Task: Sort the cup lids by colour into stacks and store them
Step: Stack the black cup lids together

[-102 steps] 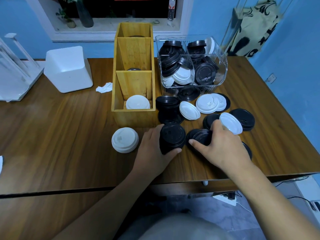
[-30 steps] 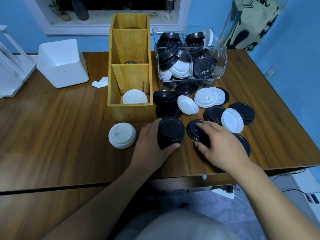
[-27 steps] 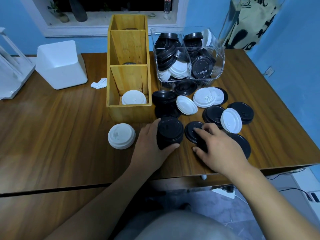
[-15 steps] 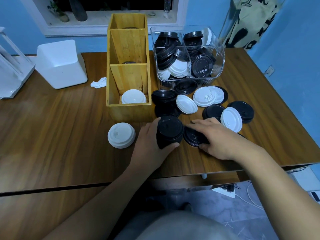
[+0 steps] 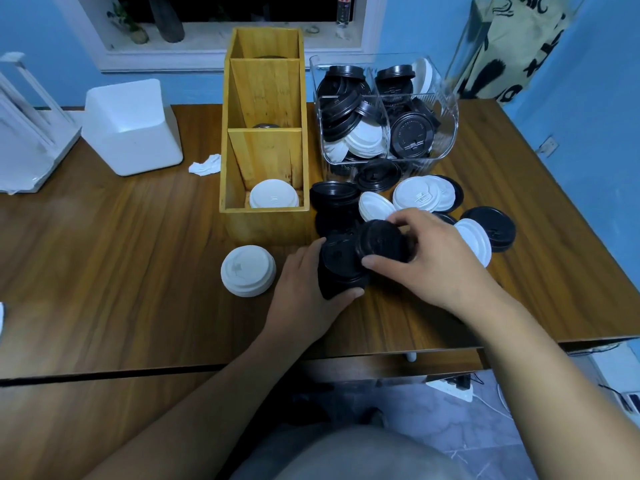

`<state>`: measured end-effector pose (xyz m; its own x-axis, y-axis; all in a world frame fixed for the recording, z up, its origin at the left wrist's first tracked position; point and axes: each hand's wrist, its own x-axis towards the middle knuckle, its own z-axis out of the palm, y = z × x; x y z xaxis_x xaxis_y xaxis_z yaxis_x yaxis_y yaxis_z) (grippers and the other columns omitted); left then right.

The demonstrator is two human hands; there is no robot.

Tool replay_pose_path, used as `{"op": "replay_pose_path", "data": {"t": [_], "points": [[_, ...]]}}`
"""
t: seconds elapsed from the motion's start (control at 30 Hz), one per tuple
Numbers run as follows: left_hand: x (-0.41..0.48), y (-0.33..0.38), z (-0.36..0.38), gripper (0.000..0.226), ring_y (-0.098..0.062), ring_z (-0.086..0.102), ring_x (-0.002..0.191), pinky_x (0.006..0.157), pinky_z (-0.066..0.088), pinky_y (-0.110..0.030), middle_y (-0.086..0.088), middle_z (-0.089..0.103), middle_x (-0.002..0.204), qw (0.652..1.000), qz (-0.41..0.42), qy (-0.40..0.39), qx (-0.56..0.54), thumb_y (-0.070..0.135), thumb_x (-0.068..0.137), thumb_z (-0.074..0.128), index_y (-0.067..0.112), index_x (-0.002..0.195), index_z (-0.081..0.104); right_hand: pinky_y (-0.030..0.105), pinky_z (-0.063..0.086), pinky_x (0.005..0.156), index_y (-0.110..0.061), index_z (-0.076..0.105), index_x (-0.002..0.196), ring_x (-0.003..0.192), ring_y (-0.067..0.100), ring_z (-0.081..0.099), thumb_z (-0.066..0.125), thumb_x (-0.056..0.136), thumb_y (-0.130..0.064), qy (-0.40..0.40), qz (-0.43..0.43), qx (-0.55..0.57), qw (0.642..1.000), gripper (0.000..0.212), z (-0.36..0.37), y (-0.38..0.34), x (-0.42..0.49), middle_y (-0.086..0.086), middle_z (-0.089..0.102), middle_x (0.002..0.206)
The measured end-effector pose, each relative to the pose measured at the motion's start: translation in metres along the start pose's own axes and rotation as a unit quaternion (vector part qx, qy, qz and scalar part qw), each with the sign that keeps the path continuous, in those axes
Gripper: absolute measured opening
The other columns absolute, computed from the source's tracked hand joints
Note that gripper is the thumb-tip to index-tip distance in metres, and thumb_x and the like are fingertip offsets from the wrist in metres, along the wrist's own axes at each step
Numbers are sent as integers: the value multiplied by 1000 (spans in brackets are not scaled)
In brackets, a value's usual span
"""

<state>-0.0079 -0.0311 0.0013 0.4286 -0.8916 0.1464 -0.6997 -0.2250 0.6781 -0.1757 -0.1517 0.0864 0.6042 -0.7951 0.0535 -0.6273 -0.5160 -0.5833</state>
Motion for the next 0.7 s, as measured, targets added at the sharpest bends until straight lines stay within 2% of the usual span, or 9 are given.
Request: {"op": "replay_pose_path", "data": {"t": [0.13, 0.23, 0.37, 0.5, 0.6, 0.7], "points": [[0, 0, 0, 92, -9, 47, 122, 100, 32, -19, 7, 54, 133, 1000, 0, 1, -13, 59, 74, 81, 22, 149, 41, 34, 45, 93, -40, 53, 134, 115, 17, 53, 66, 74, -74, -47, -53, -57, 996, 71, 18, -18, 11, -9, 60, 122], [-1, 0, 0, 94, -6, 46, 124, 100, 31, -17, 8, 54, 136, 1000, -2, -1, -30, 61, 73, 79, 22, 150, 40, 32, 42, 94, -41, 48, 142, 119, 17, 45, 64, 77, -75, -68, -61, -96, 991, 75, 30, -25, 14, -8, 54, 126], [-1, -1, 1, 95, -8, 45, 127, 107, 40, -27, 6, 53, 141, 999, -2, -3, -32, 56, 73, 77, 21, 152, 38, 31, 45, 90, -46, 47, 144, 118, 13, 39, 65, 77, -74, -58, -59, -97, 992, 75, 39, -26, 11, -12, 45, 121], [-2, -2, 1, 98, -9, 42, 131, 108, 36, -26, 7, 49, 146, 999, 8, -7, -39, 45, 76, 83, 23, 156, 31, 36, 49, 95, -43, 49, 142, 121, 9, 41, 71, 75, -68, -57, -42, -14, 997, 75, 48, -20, 8, -16, 45, 123], [-2, -2, 1, 89, -10, 46, 124, 106, 40, -30, 7, 53, 139, 999, 28, -7, -18, 49, 78, 77, 22, 153, 36, 38, 50, 96, -42, 48, 143, 125, 8, 45, 66, 77, -73, -68, -60, -36, 995, 75, 47, -17, 9, -19, 50, 131], [-2, -1, 0, 91, -7, 45, 121, 102, 37, -23, 8, 53, 134, 999, 23, -3, -22, 57, 77, 76, 23, 152, 38, 36, 49, 96, -41, 57, 136, 121, 5, 51, 56, 84, -74, -84, -92, -28, 992, 62, 39, -13, 17, -21, 58, 128]]}}
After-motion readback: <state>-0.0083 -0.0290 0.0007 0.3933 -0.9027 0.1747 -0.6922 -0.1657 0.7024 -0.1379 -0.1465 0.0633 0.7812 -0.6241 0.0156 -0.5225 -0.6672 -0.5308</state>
